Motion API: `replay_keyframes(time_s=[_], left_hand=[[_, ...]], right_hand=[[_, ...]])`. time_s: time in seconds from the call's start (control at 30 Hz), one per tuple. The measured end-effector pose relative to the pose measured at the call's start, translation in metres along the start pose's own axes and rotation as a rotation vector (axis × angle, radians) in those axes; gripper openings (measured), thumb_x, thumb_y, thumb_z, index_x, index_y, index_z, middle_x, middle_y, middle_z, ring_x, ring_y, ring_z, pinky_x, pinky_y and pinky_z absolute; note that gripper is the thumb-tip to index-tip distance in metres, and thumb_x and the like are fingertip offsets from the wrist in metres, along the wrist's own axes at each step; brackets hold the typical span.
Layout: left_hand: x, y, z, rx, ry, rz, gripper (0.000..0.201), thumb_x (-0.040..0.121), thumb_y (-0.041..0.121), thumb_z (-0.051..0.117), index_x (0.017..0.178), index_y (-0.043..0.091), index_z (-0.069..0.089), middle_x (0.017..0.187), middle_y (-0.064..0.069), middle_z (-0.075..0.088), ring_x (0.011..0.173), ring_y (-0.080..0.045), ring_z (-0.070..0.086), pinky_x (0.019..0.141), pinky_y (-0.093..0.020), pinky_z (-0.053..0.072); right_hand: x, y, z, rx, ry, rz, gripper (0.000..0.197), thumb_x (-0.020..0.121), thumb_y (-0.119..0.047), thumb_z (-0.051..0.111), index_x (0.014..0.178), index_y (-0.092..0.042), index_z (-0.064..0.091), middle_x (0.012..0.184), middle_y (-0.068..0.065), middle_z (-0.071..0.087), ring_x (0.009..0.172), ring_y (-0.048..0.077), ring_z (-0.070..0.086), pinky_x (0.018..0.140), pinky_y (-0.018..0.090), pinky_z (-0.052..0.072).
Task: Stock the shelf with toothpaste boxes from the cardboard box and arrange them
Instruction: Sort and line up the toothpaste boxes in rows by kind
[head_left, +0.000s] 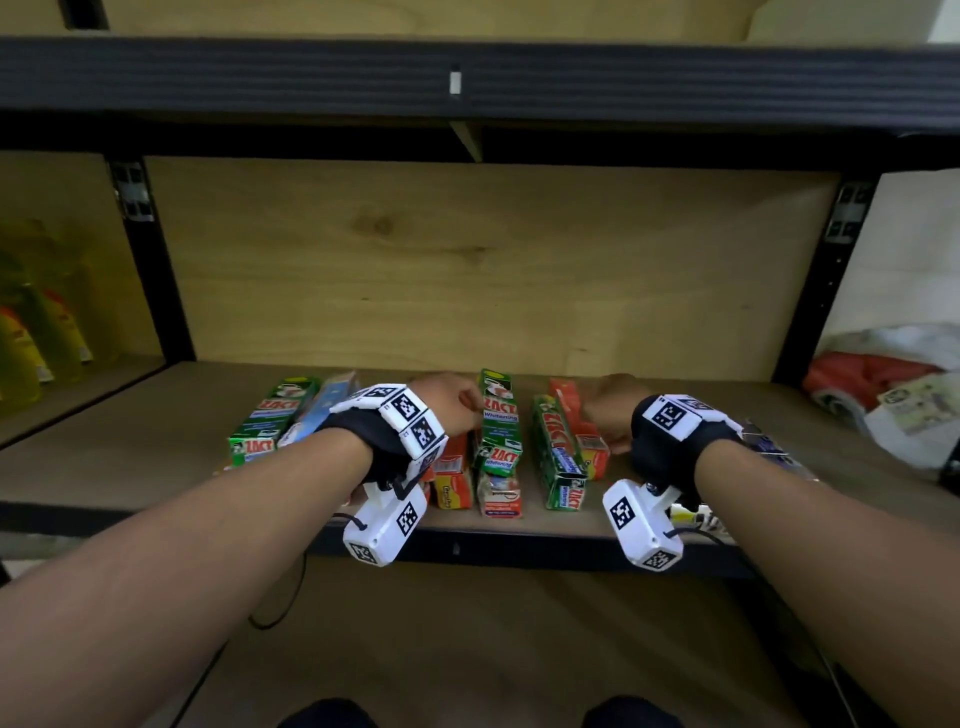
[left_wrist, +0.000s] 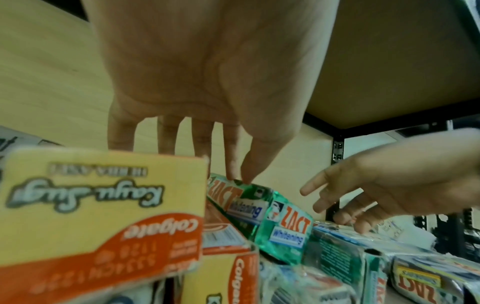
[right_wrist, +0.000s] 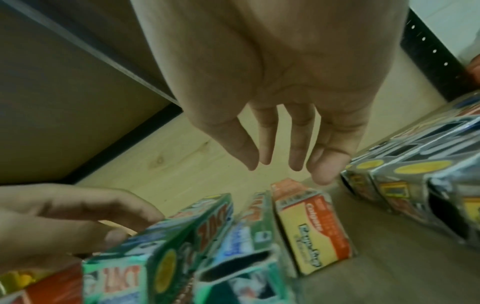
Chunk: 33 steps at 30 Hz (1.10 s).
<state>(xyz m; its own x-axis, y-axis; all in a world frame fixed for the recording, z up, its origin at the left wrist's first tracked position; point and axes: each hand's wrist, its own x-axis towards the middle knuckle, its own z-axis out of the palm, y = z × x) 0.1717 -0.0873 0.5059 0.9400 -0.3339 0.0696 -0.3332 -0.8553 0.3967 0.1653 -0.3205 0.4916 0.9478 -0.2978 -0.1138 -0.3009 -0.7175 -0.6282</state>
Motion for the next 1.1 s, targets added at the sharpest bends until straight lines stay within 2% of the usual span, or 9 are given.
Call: replay_keyframes(time_s=[0.07, 0.13, 0.23, 0.4, 0.53, 0.63, 0.77, 0.93, 1.1], left_hand=[[0.002, -0.001, -0.003, 0.002, -0.032, -0.008, 0.027, 0.089, 0.025, 0.067, 0.116, 0.024, 0.064, 0.120, 0.002, 0.065, 0.092, -0.013, 0.056, 0.070, -0.020, 0.044], [0.002, -0.002, -0.005, 0.032, -0.111, -0.019, 0.039, 0.089, 0.027, 0.068, 0.127, 0.024, 0.059, 0.125, 0.003, 0.061, 0.095, -0.013, 0.055, 0.067, -0.020, 0.041], [0.001, -0.006, -0.004, 0.091, -0.140, -0.013, 0.052, 0.087, 0.034, 0.070, 0.135, 0.023, 0.054, 0.131, 0.001, 0.060, 0.108, -0.017, 0.059, 0.079, -0.019, 0.039], [0.003, -0.012, -0.006, 0.222, 0.016, -0.080, 0.052, 0.095, 0.029, 0.057, 0.145, 0.021, 0.044, 0.140, -0.007, 0.055, 0.121, -0.025, 0.055, 0.097, -0.026, 0.042], [0.005, -0.021, -0.010, 0.163, 0.002, -0.207, 0.059, 0.091, 0.034, 0.063, 0.145, 0.020, 0.045, 0.137, -0.005, 0.057, 0.114, -0.023, 0.060, 0.081, -0.024, 0.047], [0.003, -0.024, -0.014, 0.161, -0.002, -0.271, 0.057, 0.086, 0.044, 0.067, 0.135, 0.018, 0.055, 0.123, -0.005, 0.066, 0.102, -0.021, 0.064, 0.078, -0.026, 0.050], [-0.001, -0.030, -0.018, 0.040, 0.043, -0.289, 0.030, 0.079, 0.040, 0.074, 0.099, 0.020, 0.065, 0.106, -0.007, 0.073, 0.095, -0.023, 0.070, 0.086, -0.037, 0.058], [-0.007, -0.037, -0.022, -0.071, 0.126, -0.309, 0.042, 0.081, 0.039, 0.074, 0.116, 0.017, 0.069, 0.118, -0.003, 0.068, 0.104, -0.022, 0.065, 0.094, -0.034, 0.053], [-0.014, -0.041, -0.032, -0.183, 0.151, -0.297, 0.016, 0.080, 0.034, 0.076, 0.079, 0.028, 0.061, 0.105, -0.004, 0.072, 0.099, -0.023, 0.068, 0.090, -0.035, 0.055]], right_hand=[[0.005, 0.006, 0.002, -0.084, -0.031, 0.028, 0.037, 0.086, -0.039, 0.059, 0.115, -0.016, 0.060, 0.117, 0.007, 0.066, 0.099, 0.026, 0.065, 0.086, 0.033, 0.053], [-0.002, 0.004, 0.003, -0.079, -0.066, 0.029, 0.021, 0.095, -0.031, 0.056, 0.104, -0.012, 0.057, 0.106, 0.010, 0.063, 0.091, 0.027, 0.059, 0.081, 0.032, 0.047], [-0.007, -0.002, 0.007, -0.118, -0.077, 0.000, 0.007, 0.087, -0.013, 0.060, 0.092, -0.008, 0.060, 0.096, 0.016, 0.063, 0.082, 0.028, 0.058, 0.075, 0.036, 0.048], [0.000, -0.004, 0.016, -0.225, -0.061, -0.009, 0.008, 0.086, -0.009, 0.064, 0.087, -0.002, 0.060, 0.087, 0.017, 0.062, 0.074, 0.031, 0.059, 0.067, 0.038, 0.051], [-0.001, -0.005, 0.010, -0.256, -0.058, -0.011, 0.015, 0.081, -0.016, 0.069, 0.073, -0.006, 0.062, 0.076, 0.013, 0.069, 0.070, 0.031, 0.068, 0.074, 0.038, 0.058], [0.000, -0.003, 0.006, -0.269, -0.021, -0.027, 0.024, 0.069, -0.031, 0.075, 0.075, -0.008, 0.073, 0.077, 0.008, 0.075, 0.070, 0.028, 0.073, 0.074, 0.041, 0.063], [-0.004, 0.001, 0.003, -0.227, 0.006, -0.024, 0.031, 0.067, -0.035, 0.075, 0.087, -0.011, 0.073, 0.085, 0.007, 0.074, 0.075, 0.025, 0.072, 0.075, 0.040, 0.062], [-0.020, -0.007, -0.011, -0.091, 0.012, -0.023, 0.049, 0.064, -0.033, 0.084, 0.101, -0.005, 0.069, 0.095, 0.015, 0.073, 0.085, 0.034, 0.072, 0.078, 0.050, 0.061], [-0.039, -0.022, -0.021, -0.007, 0.030, -0.092, 0.042, 0.076, -0.031, 0.078, 0.109, -0.007, 0.069, 0.107, 0.014, 0.069, 0.096, 0.035, 0.069, 0.086, 0.050, 0.058]])
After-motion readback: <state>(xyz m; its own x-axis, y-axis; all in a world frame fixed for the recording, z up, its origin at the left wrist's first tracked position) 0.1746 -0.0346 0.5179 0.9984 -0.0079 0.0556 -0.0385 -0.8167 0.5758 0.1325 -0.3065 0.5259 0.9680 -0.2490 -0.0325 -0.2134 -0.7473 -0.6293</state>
